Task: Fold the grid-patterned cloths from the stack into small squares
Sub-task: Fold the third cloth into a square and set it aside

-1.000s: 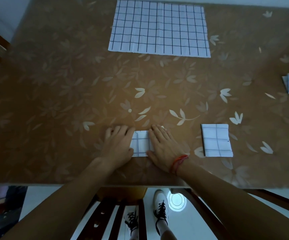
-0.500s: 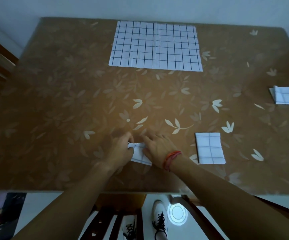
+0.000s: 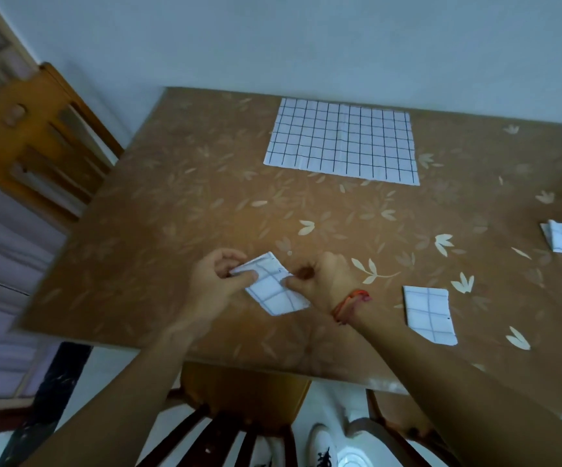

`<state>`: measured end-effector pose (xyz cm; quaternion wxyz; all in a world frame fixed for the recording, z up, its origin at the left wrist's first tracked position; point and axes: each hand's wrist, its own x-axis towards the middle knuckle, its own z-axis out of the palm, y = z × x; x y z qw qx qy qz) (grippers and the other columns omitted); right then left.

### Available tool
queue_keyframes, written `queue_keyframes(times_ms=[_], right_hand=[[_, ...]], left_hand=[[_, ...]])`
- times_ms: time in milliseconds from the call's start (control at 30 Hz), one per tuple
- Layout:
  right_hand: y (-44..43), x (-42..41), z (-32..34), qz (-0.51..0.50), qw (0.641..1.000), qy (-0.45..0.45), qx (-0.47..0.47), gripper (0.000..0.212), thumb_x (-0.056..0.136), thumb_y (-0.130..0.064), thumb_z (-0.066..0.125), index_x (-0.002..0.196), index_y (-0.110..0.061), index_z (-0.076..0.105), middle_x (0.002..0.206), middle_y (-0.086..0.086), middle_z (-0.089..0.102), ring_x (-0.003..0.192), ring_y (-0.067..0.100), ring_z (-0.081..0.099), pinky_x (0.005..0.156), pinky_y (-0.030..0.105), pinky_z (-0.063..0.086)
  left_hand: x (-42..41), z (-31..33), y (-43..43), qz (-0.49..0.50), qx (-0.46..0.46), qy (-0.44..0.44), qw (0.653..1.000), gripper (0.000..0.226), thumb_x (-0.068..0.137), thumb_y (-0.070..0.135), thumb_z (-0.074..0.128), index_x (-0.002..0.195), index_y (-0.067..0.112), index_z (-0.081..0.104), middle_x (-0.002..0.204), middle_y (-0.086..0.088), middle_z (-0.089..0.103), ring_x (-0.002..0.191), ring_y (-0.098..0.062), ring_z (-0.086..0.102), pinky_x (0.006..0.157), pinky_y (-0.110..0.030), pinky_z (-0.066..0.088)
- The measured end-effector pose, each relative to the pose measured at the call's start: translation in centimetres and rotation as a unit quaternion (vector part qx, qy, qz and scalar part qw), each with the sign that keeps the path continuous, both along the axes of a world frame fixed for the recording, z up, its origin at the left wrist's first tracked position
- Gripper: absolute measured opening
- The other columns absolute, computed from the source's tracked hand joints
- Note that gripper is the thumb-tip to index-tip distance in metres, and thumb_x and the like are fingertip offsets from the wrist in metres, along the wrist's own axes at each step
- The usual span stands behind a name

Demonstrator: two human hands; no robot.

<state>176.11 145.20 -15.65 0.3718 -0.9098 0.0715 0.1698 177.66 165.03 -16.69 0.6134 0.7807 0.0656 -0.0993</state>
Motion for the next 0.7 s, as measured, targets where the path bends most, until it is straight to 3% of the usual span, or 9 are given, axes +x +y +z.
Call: queue_keyframes(times_ms=[67, 100, 167, 233, 400, 533, 700], right_hand=[[1.6, 0.1, 1.7, -0.043, 0.991, -0.056, 0.109, 0.018, 0.078, -0.019, 0.076, 0.062, -0.019, 0.068, 0.052, -0.017, 0.062, 0.055, -0.008, 0.057, 0.059, 0.002, 0.041], [2.2, 0.7, 0.4, -0.054, 0.985, -0.057, 0.156, 0.020, 0.076, -0.013, 0.078, 0.060, -0.019, 0.067, 0.053, -0.016, 0.064, 0.055, -0.006, 0.060, 0.063, 0.009, 0.050], [3.9, 0.0, 1.2, -0.084, 0.974, -0.039, 0.207, 0.023, 0.075, -0.005, 0.078, 0.060, -0.016, 0.065, 0.058, -0.006, 0.066, 0.055, 0.006, 0.064, 0.055, 0.026, 0.056], [5.4, 0.0, 0.9, -0.111, 0.956, -0.017, 0.272, 0.025, 0.075, -0.002, 0.078, 0.059, -0.014, 0.063, 0.055, -0.003, 0.063, 0.047, 0.006, 0.060, 0.044, 0.023, 0.050], [9.4, -0.5, 1.5, -0.146, 0.934, 0.038, 0.323, 0.015, 0.075, -0.002, 0.078, 0.081, 0.005, 0.066, 0.058, 0.008, 0.063, 0.039, 0.005, 0.058, 0.039, 0.017, 0.047], [12.1, -0.3, 0.8, -0.153, 0.918, 0.070, 0.358, 0.021, 0.076, 0.002, 0.075, 0.091, 0.010, 0.063, 0.064, 0.011, 0.064, 0.040, 0.005, 0.060, 0.039, 0.018, 0.049], [14.5, 0.7, -0.7, -0.153, 0.911, 0.101, 0.370, 0.018, 0.075, 0.003, 0.076, 0.086, 0.006, 0.061, 0.050, 0.000, 0.067, 0.043, 0.010, 0.064, 0.040, 0.022, 0.052]], left_hand=[[-0.3, 0.6, 1.9, 0.046, -0.019, 0.005, 0.999, 0.023, 0.078, 0.004, 0.076, 0.097, 0.011, 0.066, 0.087, 0.000, 0.072, 0.075, -0.009, 0.067, 0.056, -0.015, 0.050], [-0.5, 0.9, 2.6, 0.065, -0.035, 0.016, 0.997, 0.021, 0.079, 0.004, 0.075, 0.097, 0.011, 0.067, 0.089, -0.002, 0.073, 0.077, -0.011, 0.068, 0.058, -0.015, 0.051], [-0.9, 1.3, 4.4, 0.084, -0.103, 0.068, 0.989, 0.016, 0.082, 0.002, 0.071, 0.097, 0.006, 0.067, 0.094, -0.013, 0.073, 0.080, -0.020, 0.071, 0.064, -0.021, 0.055], [-1.5, 1.8, 6.3, 0.082, -0.132, 0.103, 0.982, 0.014, 0.084, 0.002, 0.068, 0.098, 0.003, 0.068, 0.095, -0.017, 0.073, 0.084, -0.025, 0.072, 0.069, -0.028, 0.058], [-2.1, 1.7, 10.5, 0.091, 0.021, 0.058, 0.994, 0.008, 0.083, 0.014, 0.074, 0.091, 0.014, 0.073, 0.087, 0.001, 0.074, 0.083, -0.014, 0.070, 0.065, -0.024, 0.055], [-1.8, 1.0, 12.9, 0.100, 0.017, 0.067, 0.993, 0.008, 0.083, 0.018, 0.074, 0.091, 0.015, 0.073, 0.091, -0.002, 0.075, 0.089, -0.020, 0.070, 0.078, -0.036, 0.059], [-0.9, -0.2, 14.4, 0.107, 0.045, 0.055, 0.992, 0.009, 0.079, 0.010, 0.077, 0.086, 0.012, 0.071, 0.087, -0.002, 0.074, 0.084, -0.018, 0.070, 0.075, -0.033, 0.057]])
